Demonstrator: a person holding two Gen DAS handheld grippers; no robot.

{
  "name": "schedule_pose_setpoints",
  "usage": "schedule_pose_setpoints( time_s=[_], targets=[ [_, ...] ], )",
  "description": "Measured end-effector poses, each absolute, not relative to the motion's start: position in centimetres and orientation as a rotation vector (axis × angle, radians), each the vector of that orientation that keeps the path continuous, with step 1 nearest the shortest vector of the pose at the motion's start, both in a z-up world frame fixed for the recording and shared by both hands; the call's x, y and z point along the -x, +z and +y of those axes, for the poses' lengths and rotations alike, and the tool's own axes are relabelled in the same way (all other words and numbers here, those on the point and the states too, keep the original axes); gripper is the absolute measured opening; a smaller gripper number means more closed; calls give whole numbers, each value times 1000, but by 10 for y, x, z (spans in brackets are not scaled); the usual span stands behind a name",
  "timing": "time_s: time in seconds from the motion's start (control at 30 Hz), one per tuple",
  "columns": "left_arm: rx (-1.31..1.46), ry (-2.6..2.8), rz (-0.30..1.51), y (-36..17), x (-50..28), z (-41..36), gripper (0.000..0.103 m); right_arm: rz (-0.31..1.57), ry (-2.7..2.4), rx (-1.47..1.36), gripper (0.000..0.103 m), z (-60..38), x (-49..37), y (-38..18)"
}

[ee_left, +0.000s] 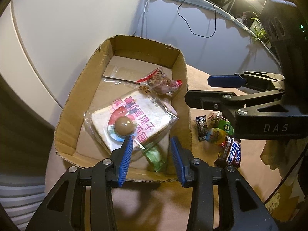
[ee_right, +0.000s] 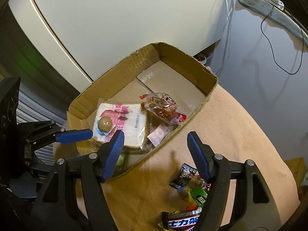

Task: Organize snacks
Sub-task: 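Open both tools to drop the candies and move back over the snack pile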

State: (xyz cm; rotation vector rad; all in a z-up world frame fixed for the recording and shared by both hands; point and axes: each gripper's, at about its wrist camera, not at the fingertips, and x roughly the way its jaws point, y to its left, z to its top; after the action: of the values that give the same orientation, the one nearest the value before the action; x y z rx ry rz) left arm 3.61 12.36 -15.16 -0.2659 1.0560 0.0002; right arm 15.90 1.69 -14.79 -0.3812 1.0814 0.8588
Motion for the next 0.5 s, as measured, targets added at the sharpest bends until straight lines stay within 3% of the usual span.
schedule_pose_setpoints(
  time_s=[0.5],
  targets=[
    [249, -125, 1069, -150, -47, 76, 39, 1131, 707, 251, 78, -75, -170, -143]
  ],
)
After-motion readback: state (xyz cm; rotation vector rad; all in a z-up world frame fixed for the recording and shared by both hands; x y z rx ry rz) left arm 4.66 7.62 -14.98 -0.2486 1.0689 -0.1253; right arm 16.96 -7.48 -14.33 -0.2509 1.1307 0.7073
